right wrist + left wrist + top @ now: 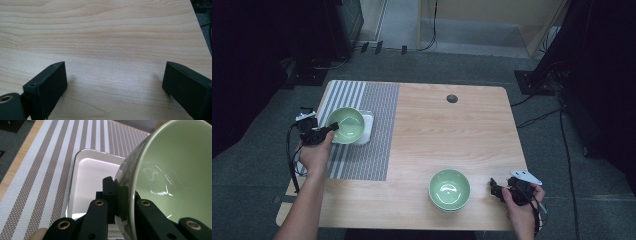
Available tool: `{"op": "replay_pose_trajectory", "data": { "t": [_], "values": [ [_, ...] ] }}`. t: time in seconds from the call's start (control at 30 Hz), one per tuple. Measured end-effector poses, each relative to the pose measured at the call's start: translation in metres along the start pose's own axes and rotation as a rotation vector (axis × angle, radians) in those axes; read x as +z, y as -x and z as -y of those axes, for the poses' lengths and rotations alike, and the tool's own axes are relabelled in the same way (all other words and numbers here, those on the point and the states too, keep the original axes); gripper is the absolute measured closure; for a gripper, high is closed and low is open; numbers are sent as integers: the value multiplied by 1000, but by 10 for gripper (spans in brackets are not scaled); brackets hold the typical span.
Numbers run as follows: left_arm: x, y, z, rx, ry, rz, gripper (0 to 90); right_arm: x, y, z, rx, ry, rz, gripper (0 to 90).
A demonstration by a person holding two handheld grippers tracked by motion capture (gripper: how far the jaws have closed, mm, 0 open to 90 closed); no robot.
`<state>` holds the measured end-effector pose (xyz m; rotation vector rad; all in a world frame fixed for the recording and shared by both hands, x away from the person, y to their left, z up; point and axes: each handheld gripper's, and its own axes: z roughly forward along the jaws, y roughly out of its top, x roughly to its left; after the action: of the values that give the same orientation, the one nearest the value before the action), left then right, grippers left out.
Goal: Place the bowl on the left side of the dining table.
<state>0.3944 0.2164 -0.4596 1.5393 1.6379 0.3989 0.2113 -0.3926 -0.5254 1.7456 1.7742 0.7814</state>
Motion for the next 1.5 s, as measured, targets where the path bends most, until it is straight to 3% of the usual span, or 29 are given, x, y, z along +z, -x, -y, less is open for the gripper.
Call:
{"op": "replay_pose_trajectory", "data": {
  "t": [0.13, 0.43, 0.6, 0.77, 1.03, 1.2, 1.33, 1.4, 1.43, 1.5],
  "values": [
    [10, -2, -6, -8, -54, -25, 847, 0, 0, 0, 3, -3, 3, 39],
    [24, -5, -14, -55, -132, -23, 847, 0, 0, 0, 2, -4, 3, 36],
    [33, -5, -16, -76, -190, -77, 846, 0, 0, 0, 2, -4, 2, 35],
    [39, -10, -17, -107, -221, -96, 846, 1, 0, 0, -2, -3, 1, 28],
    [46, -11, -22, -146, -233, -101, 844, 1, 0, -1, -2, -6, 0, 26],
    [49, -11, -23, -191, -230, -96, 816, 1, 0, 0, -2, -6, 0, 26],
    [51, -10, -21, -185, -230, -107, 783, 1, 0, 0, -2, -6, 0, 26],
    [51, -12, -19, -198, -210, -83, 761, 1, 0, 0, -2, -6, 0, 25],
    [50, -13, -19, -206, -195, -56, 724, 1, 0, 0, -2, -6, 0, 25],
    [49, -13, -19, -196, -192, -44, 644, 1, 0, -1, -2, -6, 0, 24]
  ]
}}
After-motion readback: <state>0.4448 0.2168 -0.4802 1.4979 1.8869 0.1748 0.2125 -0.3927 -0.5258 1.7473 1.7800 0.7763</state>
